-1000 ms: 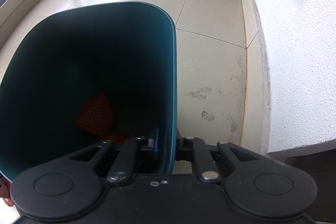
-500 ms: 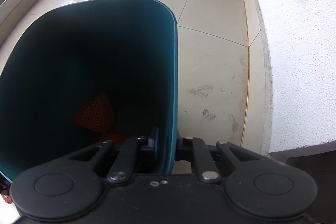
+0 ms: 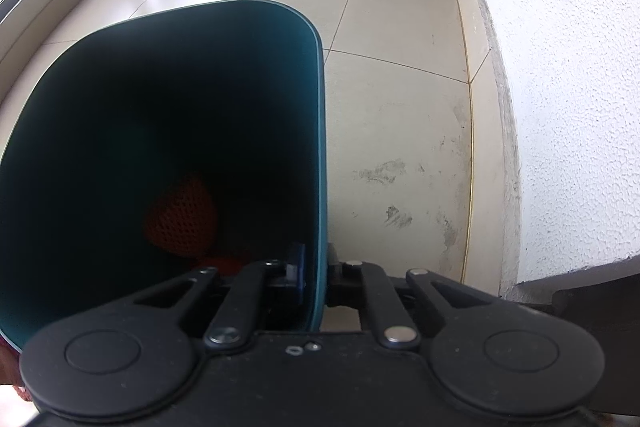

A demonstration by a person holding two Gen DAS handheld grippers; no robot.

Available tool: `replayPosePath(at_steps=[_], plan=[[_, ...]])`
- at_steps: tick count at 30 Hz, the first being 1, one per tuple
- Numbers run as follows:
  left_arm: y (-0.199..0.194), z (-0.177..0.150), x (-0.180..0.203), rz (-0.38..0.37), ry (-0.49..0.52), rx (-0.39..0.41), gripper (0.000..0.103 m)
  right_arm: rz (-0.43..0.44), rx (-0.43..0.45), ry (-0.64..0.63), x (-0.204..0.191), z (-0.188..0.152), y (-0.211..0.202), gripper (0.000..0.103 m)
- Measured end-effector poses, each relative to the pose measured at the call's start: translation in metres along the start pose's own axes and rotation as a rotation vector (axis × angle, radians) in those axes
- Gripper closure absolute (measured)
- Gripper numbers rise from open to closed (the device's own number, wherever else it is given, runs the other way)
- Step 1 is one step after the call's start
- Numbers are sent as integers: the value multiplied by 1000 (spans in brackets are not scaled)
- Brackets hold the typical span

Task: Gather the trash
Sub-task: 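Lift the grey-blue snack bag into the wastebasket and open the left gripper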

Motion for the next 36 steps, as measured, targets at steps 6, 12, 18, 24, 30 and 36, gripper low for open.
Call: replayPosePath(at_steps=[6, 12, 18, 24, 30, 36], plan=[[-65, 30, 13, -70, 0, 126, 89, 1, 4, -2, 5, -3, 0, 95], [-92, 44, 49, -151, 52, 172, 89, -2, 6, -6, 3, -5, 1, 95], [-64, 36, 115, -142, 198, 102, 89, -2, 6, -6, 3, -5, 1, 95], [-3, 18, 156, -93, 298, -9, 89, -1, 8, -13, 2, -6, 2, 95], [40, 10, 165, -38, 321, -79, 89, 7, 10, -14, 3, -6, 2, 95], [50, 6, 167, -14, 349, -91, 88, 16, 12, -14, 6, -6, 1, 94]])
Point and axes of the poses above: each gripper's, at about its wrist camera, not at the fingertips, and y roughly the way its jaws point, x to its right, z to its top, the point moved 5 cm from there along y, roughly the way its jaws point, and after that the axes turned 4 degrees about x, right-handed, at the moved point
